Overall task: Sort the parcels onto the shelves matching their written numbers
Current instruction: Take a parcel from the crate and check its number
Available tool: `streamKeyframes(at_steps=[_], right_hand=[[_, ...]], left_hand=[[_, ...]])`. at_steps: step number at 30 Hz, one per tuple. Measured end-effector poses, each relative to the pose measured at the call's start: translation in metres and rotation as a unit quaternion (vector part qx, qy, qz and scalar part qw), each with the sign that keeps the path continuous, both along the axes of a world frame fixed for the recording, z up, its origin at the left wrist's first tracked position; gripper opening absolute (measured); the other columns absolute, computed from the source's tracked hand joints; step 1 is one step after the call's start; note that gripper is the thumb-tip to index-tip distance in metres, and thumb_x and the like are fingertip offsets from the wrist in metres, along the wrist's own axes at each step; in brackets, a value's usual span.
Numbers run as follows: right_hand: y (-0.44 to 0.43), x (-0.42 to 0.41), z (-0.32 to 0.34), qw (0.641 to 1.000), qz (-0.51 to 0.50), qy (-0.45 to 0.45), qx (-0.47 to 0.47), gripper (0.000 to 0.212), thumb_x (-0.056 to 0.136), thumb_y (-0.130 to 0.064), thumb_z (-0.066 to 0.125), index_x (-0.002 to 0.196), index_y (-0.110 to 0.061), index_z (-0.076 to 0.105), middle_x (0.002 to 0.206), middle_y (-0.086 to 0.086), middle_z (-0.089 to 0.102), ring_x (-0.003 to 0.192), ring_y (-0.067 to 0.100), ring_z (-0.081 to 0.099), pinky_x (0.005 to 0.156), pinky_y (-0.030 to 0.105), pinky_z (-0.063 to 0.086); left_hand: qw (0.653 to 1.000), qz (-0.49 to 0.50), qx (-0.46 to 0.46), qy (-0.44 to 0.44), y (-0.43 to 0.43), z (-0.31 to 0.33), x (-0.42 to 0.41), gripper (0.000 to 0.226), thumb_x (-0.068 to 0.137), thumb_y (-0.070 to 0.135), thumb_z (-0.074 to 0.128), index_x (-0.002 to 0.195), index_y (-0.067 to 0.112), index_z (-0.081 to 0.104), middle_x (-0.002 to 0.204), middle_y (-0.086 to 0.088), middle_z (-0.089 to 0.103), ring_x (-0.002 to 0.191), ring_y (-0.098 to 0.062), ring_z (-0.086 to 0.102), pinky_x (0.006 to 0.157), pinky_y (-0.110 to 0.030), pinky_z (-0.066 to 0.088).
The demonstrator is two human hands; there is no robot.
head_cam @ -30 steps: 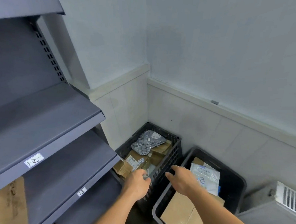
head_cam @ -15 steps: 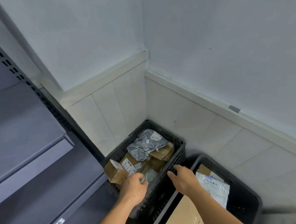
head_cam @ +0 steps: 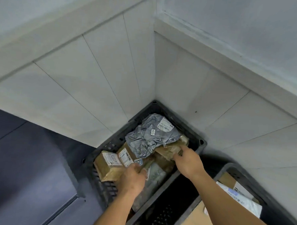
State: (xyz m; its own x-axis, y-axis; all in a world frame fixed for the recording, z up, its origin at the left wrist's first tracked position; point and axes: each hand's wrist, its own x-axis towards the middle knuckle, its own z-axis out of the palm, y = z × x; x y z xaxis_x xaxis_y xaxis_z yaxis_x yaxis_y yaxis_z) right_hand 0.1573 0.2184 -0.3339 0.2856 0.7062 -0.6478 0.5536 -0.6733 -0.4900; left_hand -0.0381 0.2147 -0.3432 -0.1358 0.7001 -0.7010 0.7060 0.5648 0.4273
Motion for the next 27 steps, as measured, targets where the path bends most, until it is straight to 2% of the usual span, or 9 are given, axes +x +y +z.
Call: streamKeyframes(at_steps=[2,5,9,11,13,19,24,27], right_hand=[[0.016,0.004,-0.025,1.0,-0.017,0.01,-0.003,0.033,0.1,-0.025,0.052,0.129,-0.009,0.055,0.109,0.008,0.062,0.107,0.028,0.061,0.083,0.03,0.045],[0.036,0.01,-0.057,1.0,-0.025,0.004,-0.01,0.04,0.1,-0.029,0.054,0.137,-0.013,0.052,0.126,0.011,0.063,0.117,0.03,0.058,0.094,0.032,0.046],[0.066,0.019,-0.108,0.999,-0.029,-0.033,-0.012,0.046,0.099,-0.036,0.054,0.137,-0.01,0.051,0.134,0.017,0.055,0.122,0.034,0.054,0.101,0.038,0.046],[0.078,0.022,-0.127,0.998,-0.03,-0.049,-0.009,0.047,0.099,-0.035,0.053,0.138,-0.009,0.049,0.135,0.018,0.055,0.124,0.036,0.051,0.105,0.04,0.041],[0.088,0.024,-0.14,0.997,-0.021,-0.072,-0.008,0.047,0.1,-0.035,0.05,0.139,-0.009,0.048,0.136,0.02,0.054,0.126,0.039,0.048,0.106,0.041,0.036],[0.092,0.012,-0.153,0.997,-0.044,-0.061,0.005,0.041,0.1,-0.032,0.054,0.137,-0.013,0.052,0.135,0.016,0.04,0.124,0.038,0.046,0.109,0.046,0.041],[0.089,0.01,-0.141,0.993,-0.108,-0.015,0.035,0.035,0.097,-0.026,0.06,0.129,-0.012,0.061,0.129,0.015,0.053,0.114,0.031,0.056,0.104,0.042,0.048],[0.083,0.011,-0.125,0.987,-0.148,0.03,0.053,0.028,0.096,-0.017,0.06,0.123,-0.013,0.066,0.116,0.008,0.066,0.1,0.022,0.062,0.088,0.031,0.052]], left_hand=[[0.999,0.035,-0.009,-0.002,0.012,-0.029,0.002,0.049,0.095,0.042,0.058,0.14,0.024,0.051,0.137,0.0,0.06,0.122,-0.024,0.057,0.107,-0.043,0.043],[0.996,0.09,-0.022,-0.015,0.03,-0.062,0.004,0.055,0.097,0.038,0.057,0.146,0.018,0.043,0.143,-0.007,0.054,0.128,-0.031,0.053,0.11,-0.046,0.04],[0.979,0.194,-0.021,-0.052,0.059,-0.11,0.008,0.045,0.097,0.035,0.058,0.135,0.011,0.051,0.131,-0.009,0.06,0.119,-0.032,0.057,0.106,-0.047,0.045],[0.973,0.222,-0.017,-0.063,0.071,-0.128,0.009,0.032,0.097,0.033,0.059,0.123,0.014,0.056,0.118,-0.005,0.064,0.108,-0.029,0.06,0.103,-0.046,0.047],[0.966,0.241,-0.021,-0.088,0.08,-0.144,0.01,0.031,0.095,0.032,0.062,0.121,0.016,0.057,0.11,-0.001,0.066,0.103,-0.027,0.062,0.101,-0.046,0.049],[0.93,0.327,-0.025,-0.169,0.081,-0.177,0.014,0.03,0.088,0.015,0.068,0.115,0.026,0.062,0.109,-0.001,0.073,0.1,-0.027,0.069,0.094,-0.052,0.054],[0.909,0.372,-0.002,-0.189,0.076,-0.155,0.015,0.028,0.091,0.002,0.065,0.114,0.019,0.063,0.107,-0.003,0.072,0.099,-0.026,0.069,0.094,-0.05,0.055],[0.911,0.373,0.0,-0.179,0.067,-0.134,0.01,0.026,0.092,0.002,0.065,0.111,0.02,0.061,0.11,-0.005,0.07,0.103,-0.025,0.067,0.096,-0.051,0.053]])
